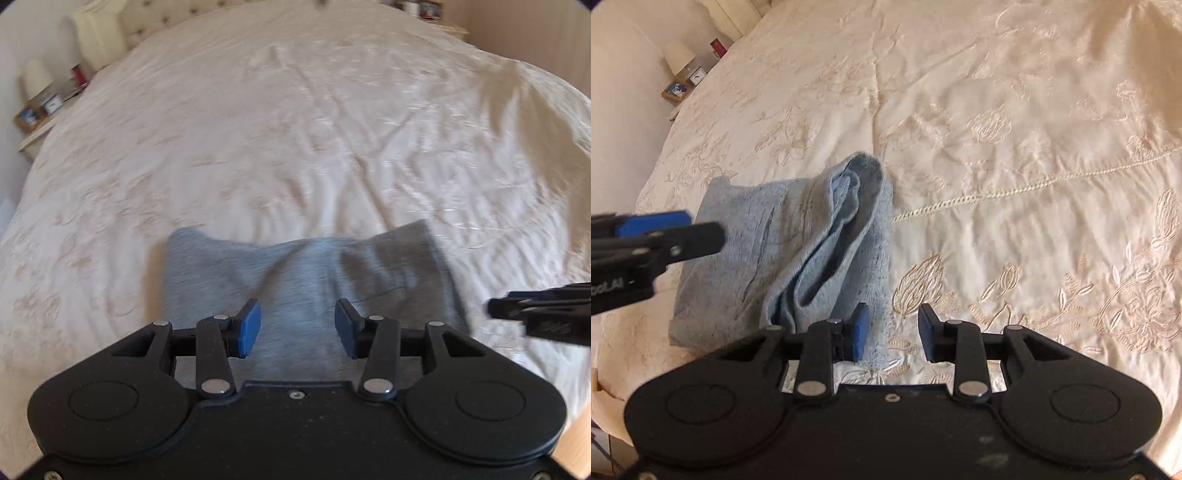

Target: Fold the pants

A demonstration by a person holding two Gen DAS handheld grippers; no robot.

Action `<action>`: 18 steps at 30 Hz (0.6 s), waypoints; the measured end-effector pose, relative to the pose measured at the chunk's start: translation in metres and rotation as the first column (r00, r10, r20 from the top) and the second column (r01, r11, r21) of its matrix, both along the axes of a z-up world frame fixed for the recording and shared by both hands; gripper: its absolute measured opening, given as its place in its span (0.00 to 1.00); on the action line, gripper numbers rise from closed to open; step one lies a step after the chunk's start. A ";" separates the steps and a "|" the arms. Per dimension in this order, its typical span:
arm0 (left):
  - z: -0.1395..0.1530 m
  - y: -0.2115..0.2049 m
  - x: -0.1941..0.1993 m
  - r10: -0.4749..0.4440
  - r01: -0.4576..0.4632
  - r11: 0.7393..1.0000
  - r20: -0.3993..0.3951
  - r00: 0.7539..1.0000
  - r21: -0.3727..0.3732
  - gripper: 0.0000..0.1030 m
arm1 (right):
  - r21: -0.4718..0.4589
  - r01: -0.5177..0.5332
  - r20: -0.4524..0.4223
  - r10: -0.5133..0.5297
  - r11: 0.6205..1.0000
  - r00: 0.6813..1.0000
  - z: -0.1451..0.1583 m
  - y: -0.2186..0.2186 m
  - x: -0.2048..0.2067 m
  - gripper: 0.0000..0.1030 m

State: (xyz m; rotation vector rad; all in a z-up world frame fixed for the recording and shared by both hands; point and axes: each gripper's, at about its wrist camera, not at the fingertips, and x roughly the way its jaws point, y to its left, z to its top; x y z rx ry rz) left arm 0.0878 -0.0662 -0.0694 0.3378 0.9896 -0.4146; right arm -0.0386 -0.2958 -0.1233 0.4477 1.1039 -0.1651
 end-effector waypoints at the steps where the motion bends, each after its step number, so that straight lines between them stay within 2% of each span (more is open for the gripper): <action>1: -0.007 0.016 0.010 0.053 -0.053 0.998 -0.012 0.999 0.016 0.51 | -0.019 0.008 0.018 -0.008 1.000 1.000 0.008 0.001 0.002 0.31; 4: -0.032 0.062 0.038 0.190 -0.188 0.982 -0.078 0.979 0.030 0.48 | -0.063 -0.003 0.082 0.008 0.998 0.997 0.029 0.006 0.010 0.31; 6: -0.048 0.083 0.051 0.237 -0.236 0.971 -0.144 0.961 0.029 0.48 | -0.084 -0.027 0.118 0.037 0.996 0.992 0.040 0.017 0.016 0.31; 8: -0.068 0.096 0.054 0.244 -0.243 0.970 -0.200 0.949 0.031 0.48 | -0.095 -0.068 0.147 0.082 0.993 0.986 0.045 0.033 0.027 0.31; 11: -0.097 0.102 0.039 0.185 -0.167 0.982 -0.300 0.936 0.084 0.48 | -0.107 -0.129 0.150 0.144 0.986 0.978 0.040 0.055 0.039 0.31; 14: -0.114 0.111 0.010 0.141 -0.118 0.989 -0.336 0.931 0.088 0.48 | -0.112 -0.153 0.047 0.159 0.982 0.986 0.013 0.068 0.046 0.29; 16: -0.127 0.122 -0.002 0.152 -0.136 0.988 -0.429 0.891 0.069 0.47 | -0.122 -0.131 -0.040 0.127 0.984 0.991 -0.007 0.069 0.040 0.30; 17: -0.129 0.128 -0.007 0.157 -0.149 0.987 -0.440 0.884 0.054 0.47 | -0.112 -0.108 -0.073 0.100 0.988 0.992 -0.015 0.066 0.035 0.29; 18: -0.125 0.131 -0.011 0.155 -0.149 0.988 -0.424 0.893 0.047 0.46 | -0.099 -0.079 -0.094 0.070 0.992 0.993 -0.021 0.063 0.031 0.29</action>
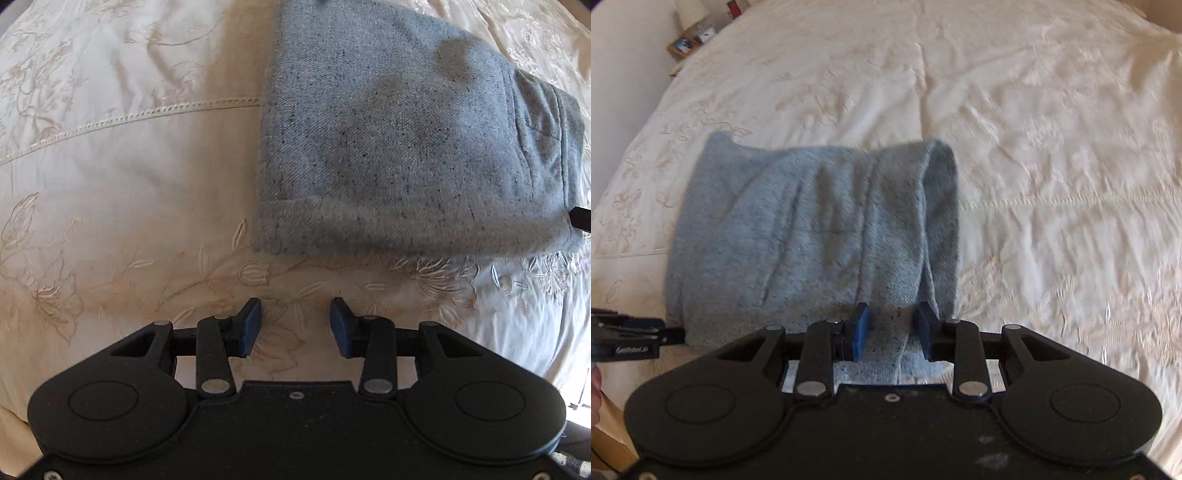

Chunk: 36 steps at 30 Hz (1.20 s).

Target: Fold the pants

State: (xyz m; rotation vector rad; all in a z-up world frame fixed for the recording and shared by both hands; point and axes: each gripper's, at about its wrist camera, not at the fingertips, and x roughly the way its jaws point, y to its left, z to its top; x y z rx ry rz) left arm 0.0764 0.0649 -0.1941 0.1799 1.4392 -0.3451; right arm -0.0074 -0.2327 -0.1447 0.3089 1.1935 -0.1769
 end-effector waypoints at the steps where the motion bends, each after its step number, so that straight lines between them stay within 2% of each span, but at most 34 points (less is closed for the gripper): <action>1: 0.006 0.002 -0.003 -0.006 0.006 1.000 0.019 1.000 -0.002 0.44 | 0.012 0.032 -0.014 -0.032 0.999 0.999 -0.005 -0.003 -0.005 0.29; 3: 0.026 0.005 -0.004 -0.022 0.024 0.999 0.073 0.997 -0.025 0.43 | 0.026 0.071 -0.021 -0.070 0.997 0.997 -0.005 -0.008 -0.011 0.30; 6: 0.056 0.003 0.007 -0.047 0.054 0.998 0.197 0.979 -0.033 0.44 | -0.010 0.073 0.003 -0.073 0.997 0.997 0.009 -0.007 -0.013 0.30; 9: 0.058 0.000 0.029 -0.021 0.019 1.000 0.251 0.968 0.008 0.46 | -0.036 0.078 0.076 -0.075 0.996 0.994 0.029 -0.007 -0.007 0.30; 12: 0.034 0.005 0.056 0.036 -0.043 0.999 0.202 0.979 0.029 0.46 | -0.034 0.067 0.124 -0.062 0.997 0.990 0.041 -0.003 0.007 0.30; 14: 0.008 0.013 0.059 0.058 -0.062 0.997 0.072 0.996 0.051 0.43 | -0.014 0.041 0.142 -0.039 0.999 0.989 0.043 0.003 0.021 0.30; 15: -0.007 0.015 0.057 0.067 -0.067 0.995 0.001 0.998 0.079 0.40 | -0.005 0.024 0.143 -0.023 1.000 0.989 0.044 0.006 0.025 0.30; 16: -0.017 0.017 0.050 0.065 -0.062 0.995 -0.037 0.997 0.080 0.40 | -0.001 0.008 0.141 -0.008 1.000 0.990 0.043 0.010 0.030 0.30; 18: -0.014 0.020 0.030 0.020 -0.019 0.998 -0.011 1.000 0.059 0.40 | 0.007 -0.017 0.136 0.015 1.000 0.991 0.043 0.021 0.039 0.30; 21: -0.008 0.028 0.015 -0.007 0.007 1.000 -0.046 0.999 0.007 0.40 | 0.028 -0.046 0.131 0.042 0.999 0.991 0.040 0.034 0.048 0.30; 25: 0.017 0.048 0.017 0.062 -0.061 0.995 0.021 0.998 -0.073 0.40 | 0.039 -0.101 0.116 0.096 0.994 0.989 0.036 0.050 0.057 0.30; 28: 0.033 0.055 0.035 0.112 -0.100 0.985 0.083 0.990 -0.137 0.40 | 0.046 -0.125 0.122 0.119 0.991 0.985 0.038 0.057 0.065 0.30; 30: 0.034 0.052 0.049 0.120 -0.102 0.980 0.097 0.988 -0.172 0.44 | 0.038 -0.135 0.126 0.129 0.990 0.984 0.040 0.060 0.070 0.30; 33: 0.016 0.033 0.068 0.095 -0.086 0.985 0.055 0.994 -0.149 0.43 | 0.035 -0.109 0.131 0.104 0.993 0.986 0.044 0.055 0.072 0.30; 35: 0.002 0.023 0.070 0.050 -0.052 0.983 -0.014 0.999 -0.178 0.41 | 0.037 -0.082 0.113 0.077 0.996 0.991 0.039 0.049 0.071 0.30; 36: 0.002 0.017 0.061 -0.003 -0.006 0.979 -0.045 0.999 -0.205 0.41 | 0.031 -0.069 0.102 0.065 0.997 0.993 0.035 0.045 0.070 0.30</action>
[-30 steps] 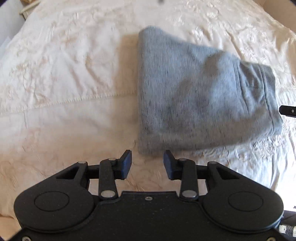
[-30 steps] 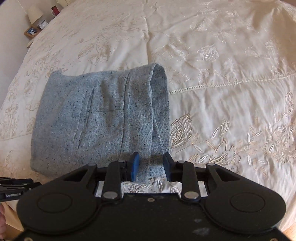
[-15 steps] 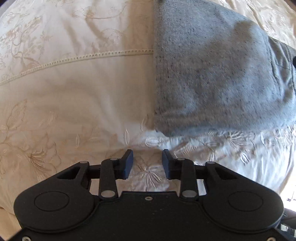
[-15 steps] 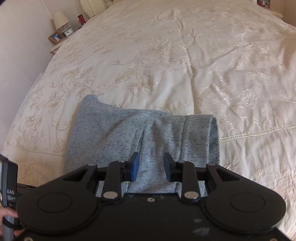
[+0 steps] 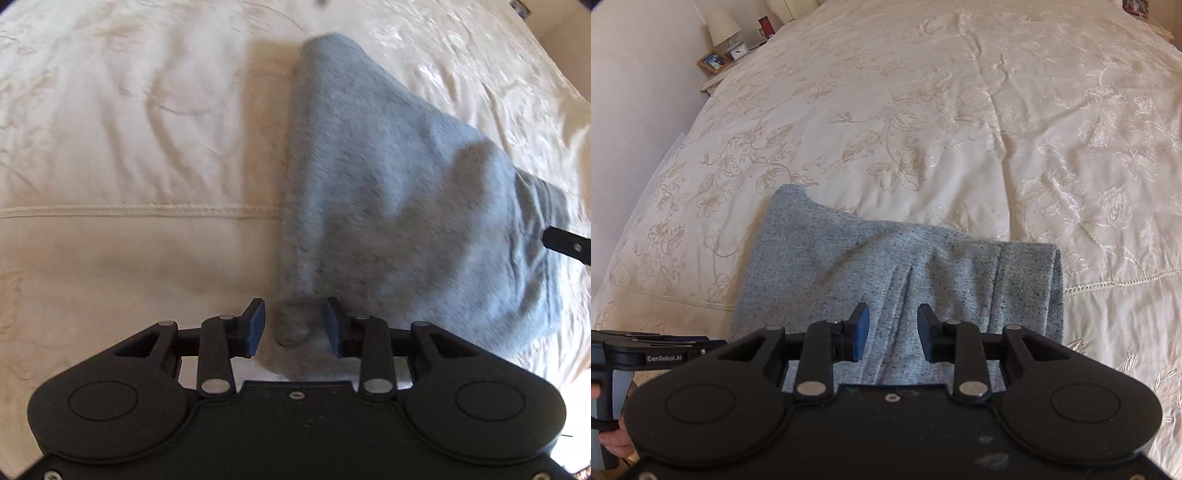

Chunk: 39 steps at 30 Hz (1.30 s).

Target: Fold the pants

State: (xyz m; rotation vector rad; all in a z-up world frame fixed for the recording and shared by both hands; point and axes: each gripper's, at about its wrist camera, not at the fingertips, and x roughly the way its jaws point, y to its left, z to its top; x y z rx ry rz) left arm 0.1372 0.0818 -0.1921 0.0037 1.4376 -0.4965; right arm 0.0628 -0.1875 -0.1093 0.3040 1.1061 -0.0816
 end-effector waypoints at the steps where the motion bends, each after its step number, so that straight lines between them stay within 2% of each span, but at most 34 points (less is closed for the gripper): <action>1: 0.001 -0.006 -0.007 -0.055 0.055 0.998 0.004 0.998 0.025 0.41 | -0.017 0.016 -0.012 -0.016 1.000 1.000 -0.005 -0.004 -0.002 0.30; 3: 0.004 -0.017 -0.023 -0.226 0.222 0.971 0.046 0.973 0.085 0.45 | -0.055 0.049 -0.046 -0.051 0.997 0.998 -0.014 -0.014 -0.009 0.30; 4: 0.007 -0.019 -0.029 -0.280 0.273 0.956 0.060 0.958 0.104 0.45 | -0.071 0.073 -0.071 -0.078 0.995 0.994 -0.019 -0.021 -0.014 0.30; 5: 0.011 -0.018 -0.032 -0.296 0.286 0.951 0.075 0.952 0.113 0.45 | -0.080 0.104 -0.092 -0.111 0.991 0.990 -0.023 -0.028 -0.020 0.30; 9: 0.040 -0.003 -0.018 -0.171 0.163 0.985 0.154 0.973 0.060 0.45 | -0.096 0.214 -0.111 -0.224 0.972 0.968 -0.026 -0.058 -0.048 0.31; 11: 0.051 -0.001 -0.006 -0.103 0.100 0.995 0.203 0.974 0.026 0.48 | -0.067 0.246 -0.073 -0.251 0.967 0.965 -0.020 -0.072 -0.062 0.31; 13: 0.050 -0.006 0.011 -0.063 0.065 0.998 0.214 0.975 -0.005 0.53 | -0.026 0.273 -0.019 -0.273 0.962 0.962 -0.015 -0.083 -0.071 0.34; 14: 0.047 -0.012 0.018 -0.061 0.064 0.998 0.201 0.978 -0.011 0.57 | 0.004 0.280 0.005 -0.280 0.960 0.960 -0.013 -0.088 -0.074 0.36; 16: 0.033 -0.028 0.031 -0.100 0.105 0.994 0.156 0.983 -0.022 0.59 | 0.065 0.287 0.035 -0.289 0.956 0.957 -0.013 -0.097 -0.073 0.40; 18: 0.014 -0.044 0.035 -0.168 0.167 0.986 0.119 0.979 0.023 0.61 | 0.130 0.277 0.034 -0.284 0.952 0.958 -0.021 -0.102 -0.067 0.42; 20: 0.003 -0.057 0.034 -0.213 0.203 0.976 0.136 0.968 0.083 0.66 | 0.175 0.248 -0.008 -0.251 0.953 0.968 -0.039 -0.106 -0.054 0.45; 22: 0.001 -0.062 0.031 -0.235 0.212 0.968 0.186 0.954 0.135 0.84 | 0.181 0.229 -0.079 -0.218 0.956 0.973 -0.061 -0.108 -0.039 0.47; 23: -0.001 -0.064 0.030 -0.241 0.211 0.965 0.201 0.949 0.157 0.87 | 0.183 0.234 -0.103 -0.218 0.955 0.971 -0.071 -0.109 -0.034 0.50; 25: -0.004 -0.063 0.034 -0.237 0.207 0.965 0.199 0.951 0.159 0.93 | 0.191 0.242 -0.122 -0.222 0.951 0.968 -0.084 -0.114 -0.026 0.52; 28: -0.011 -0.055 0.044 -0.182 0.166 0.980 0.160 0.970 0.107 0.97 | 0.191 0.210 -0.135 -0.186 0.959 0.973 -0.090 -0.116 -0.016 0.54; 33: -0.014 -0.052 0.058 -0.054 0.051 0.998 0.129 0.990 0.031 0.99 | 0.242 0.158 -0.114 -0.134 0.957 0.984 -0.099 -0.127 -0.006 0.55; 36: -0.019 -0.063 0.060 -0.005 0.003 1.000 0.113 0.994 0.024 0.99 | 0.291 0.128 -0.069 -0.112 0.948 0.991 -0.105 -0.134 -0.006 0.57; 38: -0.015 -0.068 0.057 0.005 -0.009 0.999 0.118 0.993 0.034 0.87 | 0.308 0.148 -0.084 -0.128 0.940 0.988 -0.105 -0.139 -0.007 0.57; 39: -0.010 -0.069 0.053 -0.010 0.011 1.000 0.131 0.991 -0.003 0.62 | 0.319 0.173 -0.107 -0.146 0.932 0.984 -0.105 -0.140 -0.005 0.55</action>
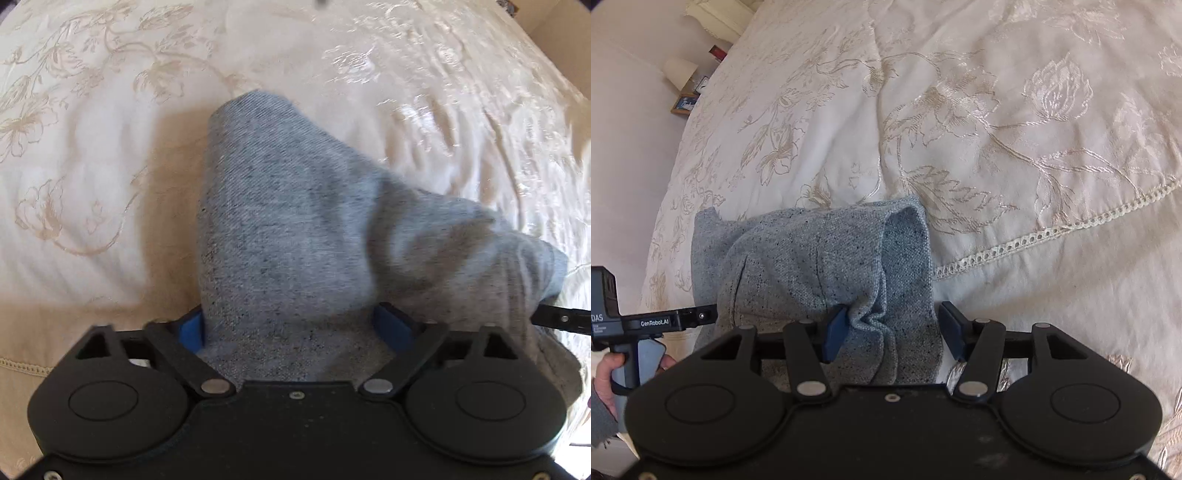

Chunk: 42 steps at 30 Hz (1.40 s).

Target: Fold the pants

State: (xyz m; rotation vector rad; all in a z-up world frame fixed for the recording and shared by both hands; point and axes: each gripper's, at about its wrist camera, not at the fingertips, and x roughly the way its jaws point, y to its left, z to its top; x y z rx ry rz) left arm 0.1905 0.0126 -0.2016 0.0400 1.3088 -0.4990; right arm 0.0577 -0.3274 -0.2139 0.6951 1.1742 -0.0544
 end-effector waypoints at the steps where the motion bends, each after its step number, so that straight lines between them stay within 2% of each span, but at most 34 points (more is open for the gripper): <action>1: 0.006 -0.002 -0.004 -0.008 0.008 1.000 0.004 1.000 -0.021 0.46 | 0.012 0.017 -0.014 -0.017 1.000 1.000 0.002 0.000 0.000 0.48; 2: 0.014 -0.003 -0.009 0.002 -0.002 1.000 0.026 1.000 -0.001 0.38 | 0.010 0.018 -0.013 -0.018 1.000 1.000 0.005 0.002 0.001 0.38; 3: 0.023 -0.004 -0.014 0.009 -0.011 1.000 0.056 0.998 0.023 0.29 | -0.009 0.006 -0.003 -0.006 1.000 1.000 0.010 0.007 0.001 0.31; 5: 0.038 0.003 -0.021 0.027 -0.028 0.999 0.078 0.997 0.019 0.27 | -0.094 -0.043 0.015 0.045 0.995 0.999 0.028 0.024 0.003 0.23; 8: 0.060 0.019 -0.023 0.084 -0.083 0.996 0.087 0.993 -0.015 0.26 | -0.166 -0.057 0.057 0.067 0.985 0.996 0.056 0.041 0.001 0.21; 11: 0.083 0.032 -0.018 0.123 -0.121 0.992 0.140 0.982 -0.022 0.26 | -0.189 -0.063 0.124 0.088 0.980 0.988 0.085 0.054 0.004 0.20; 15: 0.111 0.065 0.003 0.147 -0.150 0.989 0.213 0.966 -0.003 0.26 | -0.198 -0.114 0.184 0.151 0.974 0.971 0.113 0.081 0.032 0.20; 17: 0.115 0.089 0.021 0.193 -0.195 0.981 0.223 0.955 -0.016 0.26 | -0.171 -0.137 0.206 0.172 0.976 0.963 0.121 0.092 0.053 0.20; 20: 0.105 0.120 0.049 0.265 -0.269 0.963 0.220 0.939 -0.010 0.29 | -0.147 -0.181 0.233 0.212 0.972 0.949 0.122 0.118 0.099 0.20; 22: 0.085 0.138 0.069 0.310 -0.327 0.944 0.204 0.928 0.050 0.41 | -0.150 -0.213 0.243 0.245 0.965 0.939 0.116 0.138 0.131 0.19; 23: 0.074 0.145 0.077 0.336 -0.361 0.927 0.202 0.920 0.099 0.41 | -0.139 -0.219 0.240 0.247 0.966 0.939 0.112 0.146 0.143 0.20; 25: 0.053 0.162 0.085 0.403 -0.448 0.869 0.228 0.886 0.208 0.39 | -0.140 -0.223 0.205 0.249 0.965 0.946 0.097 0.164 0.172 0.22; 27: 0.042 0.175 0.088 0.443 -0.503 0.817 0.251 0.861 0.281 0.34 | -0.239 -0.210 0.150 0.250 0.948 0.957 0.084 0.180 0.190 0.23; 28: 0.042 0.183 0.086 0.454 -0.512 0.811 0.249 0.856 0.281 0.34 | -0.317 -0.208 0.095 0.250 0.925 0.964 0.076 0.189 0.200 0.23; 30: 0.047 0.190 0.078 0.463 -0.517 0.821 0.246 0.851 0.244 0.34 | -0.405 -0.211 0.035 0.245 0.890 0.969 0.070 0.198 0.211 0.25; 31: 0.052 0.191 0.072 0.460 -0.513 0.827 0.250 0.852 0.230 0.34 | -0.413 -0.207 0.042 0.245 0.887 0.969 0.072 0.201 0.211 0.25; 33: 0.065 0.188 0.062 0.443 -0.505 0.835 0.277 0.852 0.220 0.34 | -0.402 -0.192 0.083 0.244 0.895 0.966 0.081 0.205 0.206 0.25; 35: 0.079 0.180 0.050 0.434 -0.502 0.840 0.301 0.849 0.204 0.35 | -0.418 -0.202 0.103 0.267 0.886 0.958 0.093 0.213 0.199 0.25; 42: 0.123 0.142 0.012 0.412 -0.478 0.863 0.323 0.852 0.161 0.39 | -0.419 -0.280 0.123 0.359 0.864 0.925 0.131 0.243 0.155 0.25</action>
